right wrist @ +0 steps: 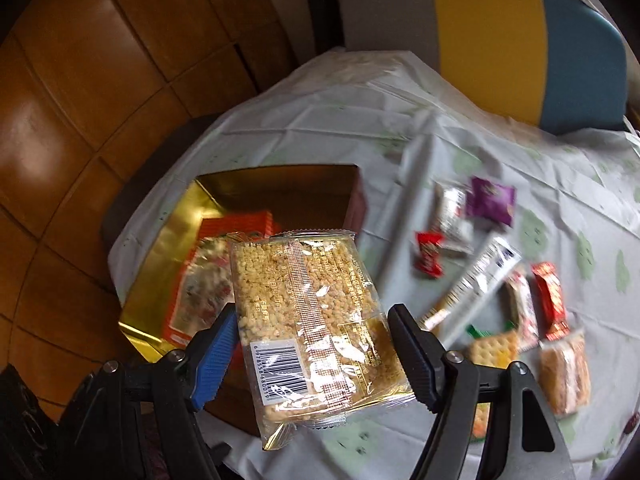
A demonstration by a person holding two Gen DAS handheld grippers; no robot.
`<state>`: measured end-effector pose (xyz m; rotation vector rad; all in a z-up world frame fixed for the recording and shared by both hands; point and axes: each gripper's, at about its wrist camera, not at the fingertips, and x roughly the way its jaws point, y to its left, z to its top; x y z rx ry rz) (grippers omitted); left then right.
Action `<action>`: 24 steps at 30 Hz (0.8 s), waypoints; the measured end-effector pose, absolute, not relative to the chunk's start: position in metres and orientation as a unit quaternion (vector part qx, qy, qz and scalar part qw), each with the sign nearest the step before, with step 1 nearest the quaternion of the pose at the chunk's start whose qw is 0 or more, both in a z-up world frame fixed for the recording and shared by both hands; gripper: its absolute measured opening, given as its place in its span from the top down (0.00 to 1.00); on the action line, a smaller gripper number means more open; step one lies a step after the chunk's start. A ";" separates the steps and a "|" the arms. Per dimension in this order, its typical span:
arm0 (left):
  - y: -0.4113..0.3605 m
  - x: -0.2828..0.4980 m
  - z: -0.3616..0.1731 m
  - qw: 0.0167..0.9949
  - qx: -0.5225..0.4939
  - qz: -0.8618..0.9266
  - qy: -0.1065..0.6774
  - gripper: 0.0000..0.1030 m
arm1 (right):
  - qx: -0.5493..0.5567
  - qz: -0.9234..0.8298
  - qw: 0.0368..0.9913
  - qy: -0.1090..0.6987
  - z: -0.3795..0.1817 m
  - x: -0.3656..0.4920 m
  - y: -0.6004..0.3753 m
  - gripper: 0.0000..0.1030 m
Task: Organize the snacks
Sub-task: 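Grasp the puffed rice cake bag with the right gripper and drop it into the tray, then withdraw the right gripper from the tray back over the snacks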
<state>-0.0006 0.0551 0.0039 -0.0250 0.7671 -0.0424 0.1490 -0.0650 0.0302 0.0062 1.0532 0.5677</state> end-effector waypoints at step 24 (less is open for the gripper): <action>0.061 0.003 0.000 0.925 -0.012 0.002 0.379 0.15 | -0.049 0.243 0.859 0.448 0.026 0.137 -0.060 0.22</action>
